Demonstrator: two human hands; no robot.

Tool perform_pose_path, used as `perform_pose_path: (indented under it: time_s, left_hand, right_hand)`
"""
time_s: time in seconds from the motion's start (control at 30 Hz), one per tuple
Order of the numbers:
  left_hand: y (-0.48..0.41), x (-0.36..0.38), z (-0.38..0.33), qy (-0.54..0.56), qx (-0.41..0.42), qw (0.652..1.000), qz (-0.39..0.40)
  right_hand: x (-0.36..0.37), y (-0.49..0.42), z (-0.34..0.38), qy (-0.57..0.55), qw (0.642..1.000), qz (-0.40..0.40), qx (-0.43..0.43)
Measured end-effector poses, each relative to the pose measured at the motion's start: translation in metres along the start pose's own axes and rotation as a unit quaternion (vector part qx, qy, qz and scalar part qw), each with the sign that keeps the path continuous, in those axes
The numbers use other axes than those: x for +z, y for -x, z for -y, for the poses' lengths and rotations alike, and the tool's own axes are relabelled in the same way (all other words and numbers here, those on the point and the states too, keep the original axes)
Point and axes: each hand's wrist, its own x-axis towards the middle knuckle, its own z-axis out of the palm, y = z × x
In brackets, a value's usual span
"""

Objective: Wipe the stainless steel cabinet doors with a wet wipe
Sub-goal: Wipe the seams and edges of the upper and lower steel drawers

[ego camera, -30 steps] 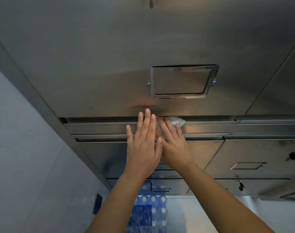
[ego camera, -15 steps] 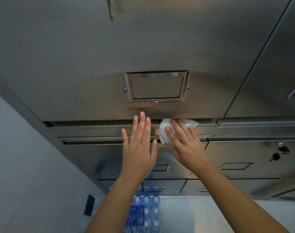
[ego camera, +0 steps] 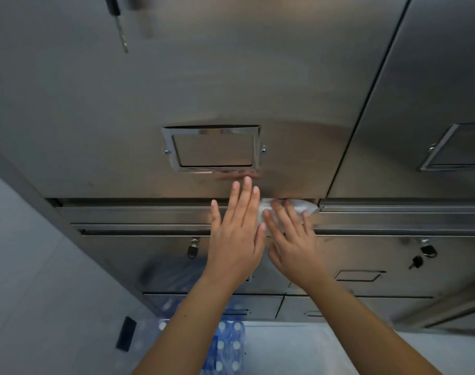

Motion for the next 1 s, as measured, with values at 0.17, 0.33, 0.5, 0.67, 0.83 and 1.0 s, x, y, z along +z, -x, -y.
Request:
perform_pose_path:
  time_s: [0.17,0.33,0.5,0.67,0.83,1.0]
  left_hand:
    - [-0.008,0.013,-0.024,0.003,0.019,1.000,0.002]
    - [-0.010,0.027,-0.046,0.005,0.038,0.999,0.012]
    - [-0.011,0.034,-0.059,-0.013,0.046,0.999,0.014]
    - [-0.014,0.041,-0.068,-0.017,0.046,0.999,0.013]
    - [-0.015,0.046,-0.077,-0.014,0.034,0.999,0.010]
    - [-0.015,0.051,-0.086,-0.022,0.045,0.999,0.007]
  right_hand:
    - [-0.015,0.021,-0.041,0.043,0.999,0.023,0.003]
    - [-0.025,0.031,-0.059,0.034,0.999,0.033,0.009]
    - [-0.028,0.036,-0.068,0.010,0.999,0.030,0.027]
    - [-0.032,0.041,-0.082,-0.009,0.999,0.009,0.044]
    - [-0.038,0.056,-0.112,0.024,0.998,0.000,0.055]
    - [-0.040,0.062,-0.125,0.043,0.997,-0.014,0.066]
